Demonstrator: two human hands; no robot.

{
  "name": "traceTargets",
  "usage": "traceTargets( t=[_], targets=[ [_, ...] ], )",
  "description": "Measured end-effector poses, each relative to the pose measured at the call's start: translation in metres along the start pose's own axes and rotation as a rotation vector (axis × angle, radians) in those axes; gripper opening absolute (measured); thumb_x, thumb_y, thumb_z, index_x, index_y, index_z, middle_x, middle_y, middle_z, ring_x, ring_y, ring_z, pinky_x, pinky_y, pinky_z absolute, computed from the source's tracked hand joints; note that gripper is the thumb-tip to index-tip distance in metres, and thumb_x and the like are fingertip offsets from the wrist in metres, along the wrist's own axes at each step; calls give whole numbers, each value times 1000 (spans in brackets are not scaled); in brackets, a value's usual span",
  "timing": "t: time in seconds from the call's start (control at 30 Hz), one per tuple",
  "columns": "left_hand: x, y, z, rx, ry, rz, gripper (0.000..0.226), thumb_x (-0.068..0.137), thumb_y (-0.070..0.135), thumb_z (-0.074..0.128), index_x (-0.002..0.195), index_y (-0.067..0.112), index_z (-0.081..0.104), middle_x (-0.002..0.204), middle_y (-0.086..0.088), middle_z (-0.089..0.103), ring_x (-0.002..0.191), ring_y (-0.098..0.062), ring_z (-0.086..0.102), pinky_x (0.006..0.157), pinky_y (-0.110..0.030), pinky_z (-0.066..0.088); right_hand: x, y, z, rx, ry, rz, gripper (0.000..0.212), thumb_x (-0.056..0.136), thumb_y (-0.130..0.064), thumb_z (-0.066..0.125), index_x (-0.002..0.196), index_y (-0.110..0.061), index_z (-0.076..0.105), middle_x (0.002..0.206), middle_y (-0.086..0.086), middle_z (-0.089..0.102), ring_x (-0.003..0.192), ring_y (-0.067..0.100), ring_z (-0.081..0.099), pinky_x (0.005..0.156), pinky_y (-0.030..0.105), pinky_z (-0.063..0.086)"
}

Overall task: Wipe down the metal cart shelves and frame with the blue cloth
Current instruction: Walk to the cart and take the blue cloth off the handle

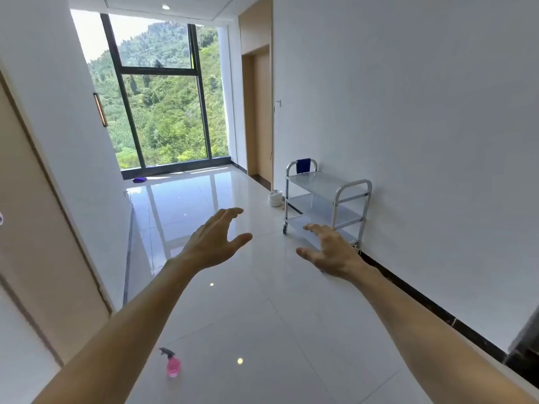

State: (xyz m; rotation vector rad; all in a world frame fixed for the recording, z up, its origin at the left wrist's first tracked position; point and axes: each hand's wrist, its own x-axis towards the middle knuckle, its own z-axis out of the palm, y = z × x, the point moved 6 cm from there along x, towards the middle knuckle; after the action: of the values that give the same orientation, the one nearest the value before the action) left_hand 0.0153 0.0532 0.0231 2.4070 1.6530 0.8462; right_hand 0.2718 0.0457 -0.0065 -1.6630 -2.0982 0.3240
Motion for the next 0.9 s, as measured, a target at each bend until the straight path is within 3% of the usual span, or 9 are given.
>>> traceTargets(
  t=[0.6,0.9],
  targets=[
    [211,-151,54,-75,-54,-22,63,91,51,61,145,25,40,146,1,48,125,-21,54,100,-42,47,232,34,55,-7,-12,94,68,94,-49,61,151,-23,36,156,3,39,142,25,38,115,49,35],
    [324,-206,103,-99,-81,-3,64,91,49,62,146,24,40,147,0,48,126,-21,53,101,-42,47,356,83,87,29,-28,147,67,94,-49,62,150,-23,37,155,3,39,142,25,37,116,46,34]
  ],
)
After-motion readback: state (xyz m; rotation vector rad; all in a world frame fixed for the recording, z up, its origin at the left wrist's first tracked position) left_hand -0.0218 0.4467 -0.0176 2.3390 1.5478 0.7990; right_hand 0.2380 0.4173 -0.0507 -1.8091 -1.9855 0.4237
